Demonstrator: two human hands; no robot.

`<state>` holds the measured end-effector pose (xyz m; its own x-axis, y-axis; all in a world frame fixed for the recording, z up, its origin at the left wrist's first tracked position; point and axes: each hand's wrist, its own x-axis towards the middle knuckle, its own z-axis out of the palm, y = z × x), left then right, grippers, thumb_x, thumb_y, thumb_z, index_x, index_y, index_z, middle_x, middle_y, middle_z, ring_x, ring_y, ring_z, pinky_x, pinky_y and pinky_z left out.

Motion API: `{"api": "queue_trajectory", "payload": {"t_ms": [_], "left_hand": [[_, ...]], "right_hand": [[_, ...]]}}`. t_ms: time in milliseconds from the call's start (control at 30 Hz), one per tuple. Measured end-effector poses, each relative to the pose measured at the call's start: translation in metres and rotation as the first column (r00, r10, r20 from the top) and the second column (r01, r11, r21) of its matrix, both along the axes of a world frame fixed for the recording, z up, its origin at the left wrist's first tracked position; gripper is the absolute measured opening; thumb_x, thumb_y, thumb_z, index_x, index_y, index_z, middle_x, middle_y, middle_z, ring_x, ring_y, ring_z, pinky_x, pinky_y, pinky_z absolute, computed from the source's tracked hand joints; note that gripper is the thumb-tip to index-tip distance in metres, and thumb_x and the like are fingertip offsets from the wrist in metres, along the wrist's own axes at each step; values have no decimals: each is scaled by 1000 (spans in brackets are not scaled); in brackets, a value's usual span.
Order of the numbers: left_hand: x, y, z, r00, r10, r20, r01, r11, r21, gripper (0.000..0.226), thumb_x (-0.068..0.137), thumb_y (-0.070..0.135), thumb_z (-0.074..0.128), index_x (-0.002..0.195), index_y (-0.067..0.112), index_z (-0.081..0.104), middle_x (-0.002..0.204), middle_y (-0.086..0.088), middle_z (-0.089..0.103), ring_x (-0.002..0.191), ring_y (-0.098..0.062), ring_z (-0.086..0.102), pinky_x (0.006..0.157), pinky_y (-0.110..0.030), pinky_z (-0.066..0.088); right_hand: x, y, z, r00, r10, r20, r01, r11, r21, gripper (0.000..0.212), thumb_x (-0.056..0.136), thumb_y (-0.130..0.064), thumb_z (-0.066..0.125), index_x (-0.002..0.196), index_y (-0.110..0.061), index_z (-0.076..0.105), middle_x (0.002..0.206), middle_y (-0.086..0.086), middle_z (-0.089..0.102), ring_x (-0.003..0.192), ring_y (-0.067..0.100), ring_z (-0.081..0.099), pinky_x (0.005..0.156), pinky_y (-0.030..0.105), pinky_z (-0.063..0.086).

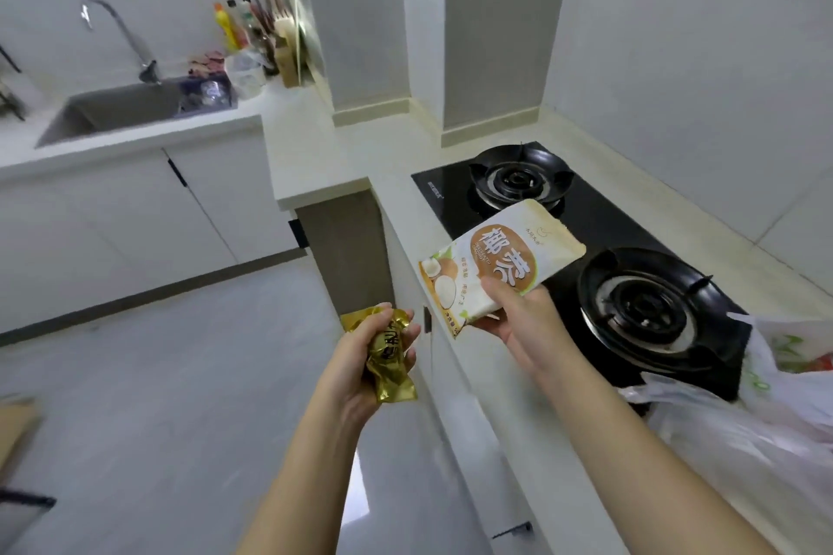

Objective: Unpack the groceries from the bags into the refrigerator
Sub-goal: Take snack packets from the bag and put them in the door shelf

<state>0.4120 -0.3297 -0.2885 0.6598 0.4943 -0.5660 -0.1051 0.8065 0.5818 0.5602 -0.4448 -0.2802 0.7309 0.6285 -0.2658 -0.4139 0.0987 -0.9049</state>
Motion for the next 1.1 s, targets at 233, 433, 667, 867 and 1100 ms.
{"api": "queue_trajectory", "payload": {"t_ms": [233, 433, 667, 867, 1100], "left_hand": [[-111, 55, 3, 974, 224, 25, -225, 973, 56, 54, 86, 19, 65, 135, 0, 50, 106, -13, 71, 81, -18, 71, 60, -28, 57], [-226, 87, 5, 914, 403, 40, -405, 913, 48, 47, 82, 18, 66, 125, 2, 55, 99, -9, 73, 77, -16, 71, 56, -26, 56], [-367, 110, 20, 825, 564, 24, -564, 820, 103, 40, 91, 18, 60, 126, -1, 57, 102, -10, 70, 79, -15, 69, 59, -26, 55], [-452, 130, 46, 710, 695, 116, -703, 688, 180, 13, 93, 17, 57, 105, 13, 60, 103, -10, 73, 86, -20, 71, 65, -30, 57], [-508, 166, 85, 619, 741, 262, -784, 560, 267, 20, 97, 19, 49, 106, 7, 62, 115, -13, 69, 97, -22, 70, 84, -40, 56]], "right_hand": [[-83, 83, 4, 979, 202, 7, -202, 979, -21, 23, 96, -11, 59, 118, -18, 61, 114, 4, 71, 104, 23, 68, 90, 47, 56], [-188, 141, 5, 940, 342, 1, -342, 938, -59, 31, 96, -10, 58, 127, -9, 57, 120, 9, 68, 105, 25, 68, 81, 41, 60], [-320, 197, 15, 854, 520, -1, -520, 854, -4, 17, 97, -8, 57, 107, -21, 57, 106, 1, 69, 99, 21, 68, 75, 38, 60], [-403, 240, 37, 746, 665, 49, -666, 744, 47, 18, 96, -5, 56, 107, -19, 58, 107, 3, 70, 98, 22, 70, 73, 37, 61], [-467, 306, 68, 614, 780, 123, -790, 605, 102, 28, 95, -5, 57, 122, -12, 54, 118, 9, 67, 106, 27, 68, 79, 43, 60]]}}
